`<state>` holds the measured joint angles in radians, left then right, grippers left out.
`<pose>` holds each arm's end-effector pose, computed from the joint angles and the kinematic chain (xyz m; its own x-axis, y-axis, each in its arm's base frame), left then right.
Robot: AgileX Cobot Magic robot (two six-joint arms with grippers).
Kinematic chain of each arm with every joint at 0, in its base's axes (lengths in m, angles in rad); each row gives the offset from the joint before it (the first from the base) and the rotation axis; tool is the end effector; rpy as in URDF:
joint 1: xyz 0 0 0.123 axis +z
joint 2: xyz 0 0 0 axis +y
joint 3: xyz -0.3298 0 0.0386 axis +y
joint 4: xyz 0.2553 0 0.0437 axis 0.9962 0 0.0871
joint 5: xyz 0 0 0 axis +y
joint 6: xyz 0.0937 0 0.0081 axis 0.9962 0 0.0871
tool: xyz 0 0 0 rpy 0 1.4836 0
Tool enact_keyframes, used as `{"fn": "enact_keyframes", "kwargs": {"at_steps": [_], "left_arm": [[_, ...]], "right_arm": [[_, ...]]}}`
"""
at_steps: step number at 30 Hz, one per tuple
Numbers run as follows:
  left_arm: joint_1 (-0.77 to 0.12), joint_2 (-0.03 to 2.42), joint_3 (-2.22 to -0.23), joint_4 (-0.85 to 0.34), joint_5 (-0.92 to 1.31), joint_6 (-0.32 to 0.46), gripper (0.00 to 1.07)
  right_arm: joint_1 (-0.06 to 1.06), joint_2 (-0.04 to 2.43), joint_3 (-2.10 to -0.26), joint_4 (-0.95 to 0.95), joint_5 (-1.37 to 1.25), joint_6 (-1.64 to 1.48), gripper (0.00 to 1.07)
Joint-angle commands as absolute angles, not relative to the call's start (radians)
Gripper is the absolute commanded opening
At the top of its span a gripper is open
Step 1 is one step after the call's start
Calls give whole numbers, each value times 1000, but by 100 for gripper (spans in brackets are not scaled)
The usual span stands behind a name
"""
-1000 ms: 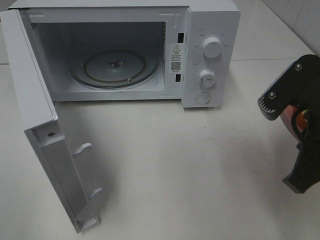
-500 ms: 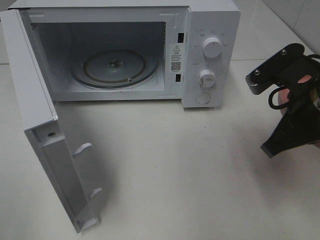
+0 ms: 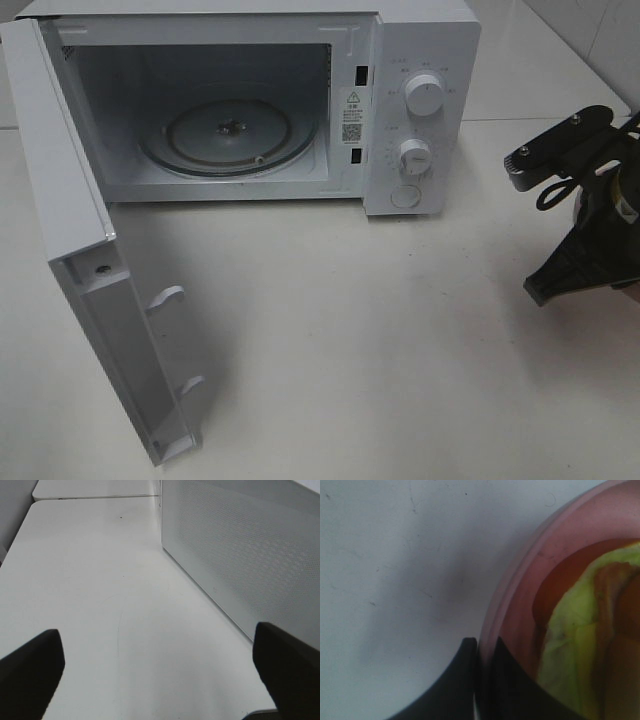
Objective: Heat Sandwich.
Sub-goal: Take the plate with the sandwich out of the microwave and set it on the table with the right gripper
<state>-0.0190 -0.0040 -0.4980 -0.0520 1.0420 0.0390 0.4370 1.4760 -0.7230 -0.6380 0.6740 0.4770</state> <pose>-0.0428 -0.0034 0.2803 -0.4361 0.0210 -0.8997 0.0649 0.9979 -0.0081 0.2431 0.0749 0.2298 -0.8413 -0.4422 -0.3111 -0.3231 0.8725 -0.3665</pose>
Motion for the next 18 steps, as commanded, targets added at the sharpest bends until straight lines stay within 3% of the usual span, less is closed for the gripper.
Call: {"fn": "enact_keyframes", "kwargs": {"at_steps": [1,10,18], "left_arm": [[-15,-25,-494,-49,1036,36,97],[-15,-25,-494,-49,1036,36,97],[-15,-25,-494,-49,1036,36,97]], "right_arm": [[408,1498,-736,-669,646,491,3],[345,1614,-736,-682,552,540,3],[337,1714,-736,-804,479,679,4]]}}
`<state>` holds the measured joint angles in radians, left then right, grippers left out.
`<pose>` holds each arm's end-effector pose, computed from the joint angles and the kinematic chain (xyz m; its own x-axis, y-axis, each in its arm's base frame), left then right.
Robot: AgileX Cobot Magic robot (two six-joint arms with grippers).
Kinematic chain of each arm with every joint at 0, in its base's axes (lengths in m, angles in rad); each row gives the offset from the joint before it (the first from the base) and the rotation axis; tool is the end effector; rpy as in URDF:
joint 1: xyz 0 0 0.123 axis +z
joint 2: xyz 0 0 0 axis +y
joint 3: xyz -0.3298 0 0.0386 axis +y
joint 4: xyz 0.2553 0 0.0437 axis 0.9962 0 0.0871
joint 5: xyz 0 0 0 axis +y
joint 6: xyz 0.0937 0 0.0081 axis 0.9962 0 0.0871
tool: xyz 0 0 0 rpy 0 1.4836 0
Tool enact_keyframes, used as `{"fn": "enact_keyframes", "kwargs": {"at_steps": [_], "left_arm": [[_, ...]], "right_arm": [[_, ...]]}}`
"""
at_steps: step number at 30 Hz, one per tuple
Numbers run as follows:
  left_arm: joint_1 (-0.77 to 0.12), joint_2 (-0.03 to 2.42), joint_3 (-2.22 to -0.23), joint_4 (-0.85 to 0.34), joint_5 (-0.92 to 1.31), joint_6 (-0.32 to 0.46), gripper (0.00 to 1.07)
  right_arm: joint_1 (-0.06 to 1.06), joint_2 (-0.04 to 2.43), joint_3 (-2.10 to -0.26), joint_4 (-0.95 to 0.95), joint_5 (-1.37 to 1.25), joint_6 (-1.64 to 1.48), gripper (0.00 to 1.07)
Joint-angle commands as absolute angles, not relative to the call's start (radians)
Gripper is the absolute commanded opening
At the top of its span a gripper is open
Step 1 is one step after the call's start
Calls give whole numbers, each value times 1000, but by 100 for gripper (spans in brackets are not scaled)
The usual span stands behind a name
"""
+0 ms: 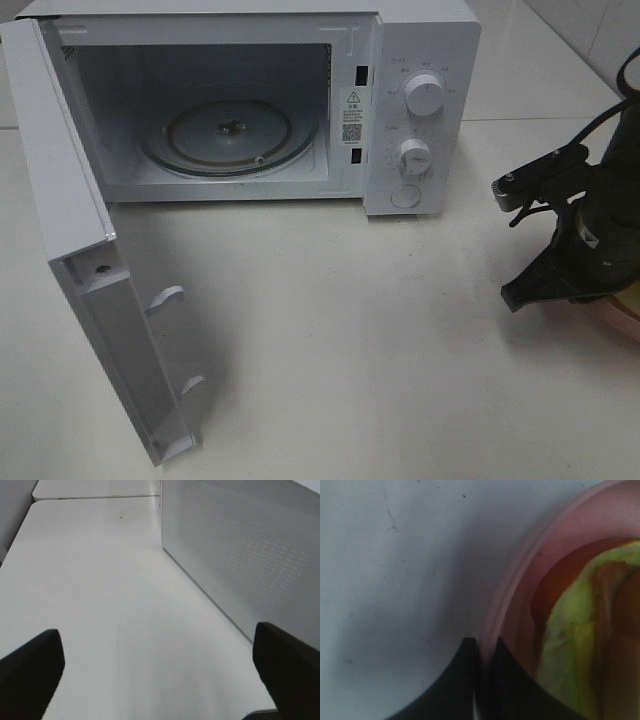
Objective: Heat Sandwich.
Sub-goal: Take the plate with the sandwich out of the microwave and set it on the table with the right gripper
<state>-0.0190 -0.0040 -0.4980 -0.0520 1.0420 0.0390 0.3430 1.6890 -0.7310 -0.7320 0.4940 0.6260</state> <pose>-0.0428 -0.0034 0.2803 -0.4361 0.0210 -0.8997 0.0649 0.9979 -0.0081 0.2810 0.0686 0.1775 -0.8837 -0.3591 -0.3003 -0.2639 0.9119 -0.3142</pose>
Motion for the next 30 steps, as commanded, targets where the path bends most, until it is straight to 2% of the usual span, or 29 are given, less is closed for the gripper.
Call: {"fn": "enact_keyframes", "kwargs": {"at_steps": [1,8,22,26,30], "left_arm": [[-15,-25,-494,-49,1036,36,97],[-15,-25,-494,-49,1036,36,97],[-15,-25,-494,-49,1036,36,97],[-15,-25,-494,-49,1036,36,97],[-15,-25,-494,-49,1036,36,97]], "right_arm": [[337,1725,-736,-815,473,695,4],[337,1788,-736,-879,448,762,5],[337,1826,-736,-877,426,760,10],[337,1826,-736,-873,427,761,14],[337,1796,-736,-847,426,760,28]]}}
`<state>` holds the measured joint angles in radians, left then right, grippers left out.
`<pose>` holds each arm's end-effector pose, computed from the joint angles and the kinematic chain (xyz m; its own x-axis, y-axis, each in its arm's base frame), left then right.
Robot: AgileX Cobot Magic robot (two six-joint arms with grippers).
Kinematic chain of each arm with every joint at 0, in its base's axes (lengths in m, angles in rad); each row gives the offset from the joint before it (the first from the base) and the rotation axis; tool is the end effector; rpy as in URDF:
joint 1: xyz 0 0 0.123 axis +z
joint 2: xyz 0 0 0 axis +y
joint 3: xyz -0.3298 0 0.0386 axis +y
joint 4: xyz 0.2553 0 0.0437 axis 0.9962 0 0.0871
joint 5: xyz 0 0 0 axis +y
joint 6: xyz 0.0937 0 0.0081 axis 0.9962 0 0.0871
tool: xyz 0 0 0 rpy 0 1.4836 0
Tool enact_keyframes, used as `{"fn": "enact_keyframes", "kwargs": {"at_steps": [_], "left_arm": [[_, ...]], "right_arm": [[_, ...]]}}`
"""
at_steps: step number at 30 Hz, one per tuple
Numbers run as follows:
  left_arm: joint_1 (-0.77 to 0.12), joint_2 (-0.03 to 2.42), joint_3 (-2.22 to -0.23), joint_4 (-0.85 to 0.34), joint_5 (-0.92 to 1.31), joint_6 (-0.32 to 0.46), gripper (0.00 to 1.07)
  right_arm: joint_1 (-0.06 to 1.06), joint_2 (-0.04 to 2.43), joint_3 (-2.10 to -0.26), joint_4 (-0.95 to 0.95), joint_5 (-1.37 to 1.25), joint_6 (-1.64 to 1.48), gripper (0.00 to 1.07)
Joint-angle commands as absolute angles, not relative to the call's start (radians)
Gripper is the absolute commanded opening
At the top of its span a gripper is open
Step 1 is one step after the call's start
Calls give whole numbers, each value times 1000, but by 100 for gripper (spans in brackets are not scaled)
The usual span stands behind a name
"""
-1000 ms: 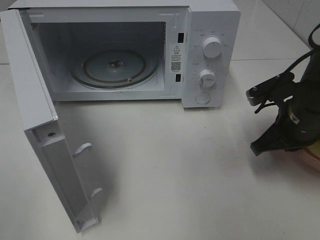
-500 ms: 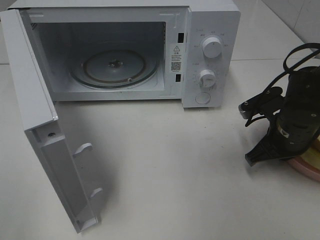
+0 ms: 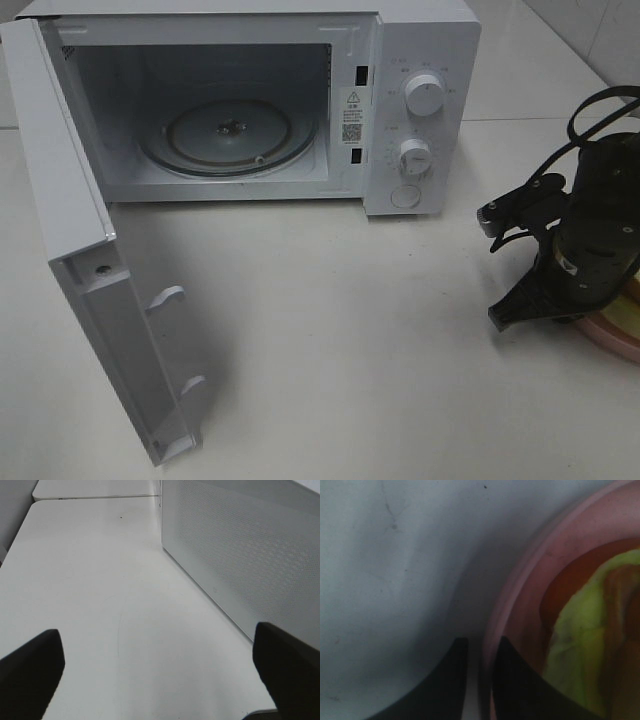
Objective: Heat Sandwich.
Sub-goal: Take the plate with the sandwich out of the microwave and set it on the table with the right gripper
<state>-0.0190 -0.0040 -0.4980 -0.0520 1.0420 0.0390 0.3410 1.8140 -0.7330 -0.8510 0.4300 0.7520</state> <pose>-0.0428 -0.0034 0.2803 -0.4361 0.0210 -0.8997 0.0649 0.9979 -0.0081 0.2930 0.0726 0.1433 -0.8915 -0.3682 -0.2638 -0.2812 0.9065 -0.3149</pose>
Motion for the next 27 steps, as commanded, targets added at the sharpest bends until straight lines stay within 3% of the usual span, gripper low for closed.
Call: {"fn": "enact_keyframes", "kwargs": {"at_steps": [1,5,12,19,27], "left_arm": [[-15,-25,-494,-49,1036,36,97],[-15,-25,-494,-49,1036,36,97],[-15,-25,-494,-49,1036,36,97],[-15,-25,-494,-49,1036,36,97],[-15,-25,-494,-49,1036,36,97]], "right_arm": [[337,1796,-736,-847,426,760,28],[337,1744,-736,-817,425,755,50],[337,1649,-736,-651,432,622,71],[337,1491,-736,-412,502,406,74],[339,1331,-736,-288,624,295,74]]}}
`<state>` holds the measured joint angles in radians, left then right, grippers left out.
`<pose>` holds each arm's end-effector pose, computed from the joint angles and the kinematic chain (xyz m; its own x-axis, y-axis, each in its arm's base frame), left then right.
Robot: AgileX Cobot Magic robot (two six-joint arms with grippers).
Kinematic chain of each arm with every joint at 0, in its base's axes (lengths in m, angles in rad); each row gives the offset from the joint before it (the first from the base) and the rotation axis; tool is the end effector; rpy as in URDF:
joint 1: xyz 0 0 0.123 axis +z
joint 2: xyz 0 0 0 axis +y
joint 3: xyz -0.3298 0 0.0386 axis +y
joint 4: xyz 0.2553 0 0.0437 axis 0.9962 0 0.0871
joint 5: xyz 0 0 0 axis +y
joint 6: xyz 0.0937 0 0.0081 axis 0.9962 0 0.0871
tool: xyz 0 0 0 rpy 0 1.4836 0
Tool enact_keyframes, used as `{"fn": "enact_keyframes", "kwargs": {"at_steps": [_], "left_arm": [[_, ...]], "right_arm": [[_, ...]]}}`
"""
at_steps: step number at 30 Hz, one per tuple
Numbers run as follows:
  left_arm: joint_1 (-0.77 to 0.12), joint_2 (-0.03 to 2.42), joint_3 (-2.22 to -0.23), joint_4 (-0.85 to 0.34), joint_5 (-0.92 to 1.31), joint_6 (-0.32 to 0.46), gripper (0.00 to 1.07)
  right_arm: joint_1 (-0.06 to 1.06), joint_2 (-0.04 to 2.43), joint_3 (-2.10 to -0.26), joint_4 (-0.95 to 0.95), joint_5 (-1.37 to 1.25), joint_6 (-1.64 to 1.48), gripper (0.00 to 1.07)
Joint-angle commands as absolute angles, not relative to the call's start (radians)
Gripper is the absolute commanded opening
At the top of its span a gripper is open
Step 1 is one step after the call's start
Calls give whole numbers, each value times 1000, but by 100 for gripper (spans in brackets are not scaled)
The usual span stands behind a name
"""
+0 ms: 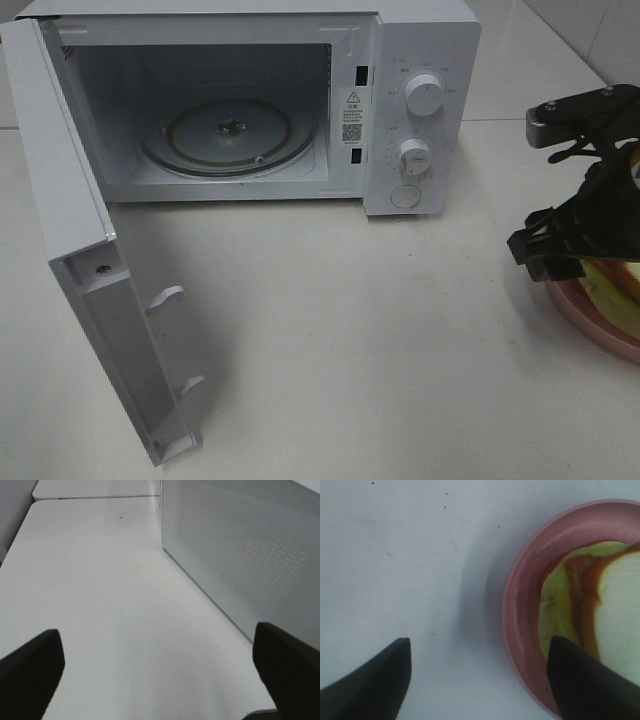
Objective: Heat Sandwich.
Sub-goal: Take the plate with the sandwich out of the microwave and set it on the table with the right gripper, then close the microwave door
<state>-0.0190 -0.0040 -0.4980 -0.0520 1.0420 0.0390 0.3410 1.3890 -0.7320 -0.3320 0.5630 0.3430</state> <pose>-0.0428 -0.0034 0.2803 -0.4361 0.0210 -0.8997 0.0649 0.9979 -0.0081 0.2396 0.0677 0.2501 -0.8569 -0.2421 -0.4551 -0.2057 0.9701 -0.1289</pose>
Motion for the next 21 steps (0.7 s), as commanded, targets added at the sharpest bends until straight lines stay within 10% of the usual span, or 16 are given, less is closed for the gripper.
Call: {"fn": "enact_keyframes", "kwargs": {"at_steps": [1,21], "left_arm": [[-15,-25,-494,-49,1036,36,97],[-15,-25,-494,-49,1036,36,97]], "right_arm": [[339,1309,-736,-278,645,290,74],[339,802,-718,-55,934,26,77]]}}
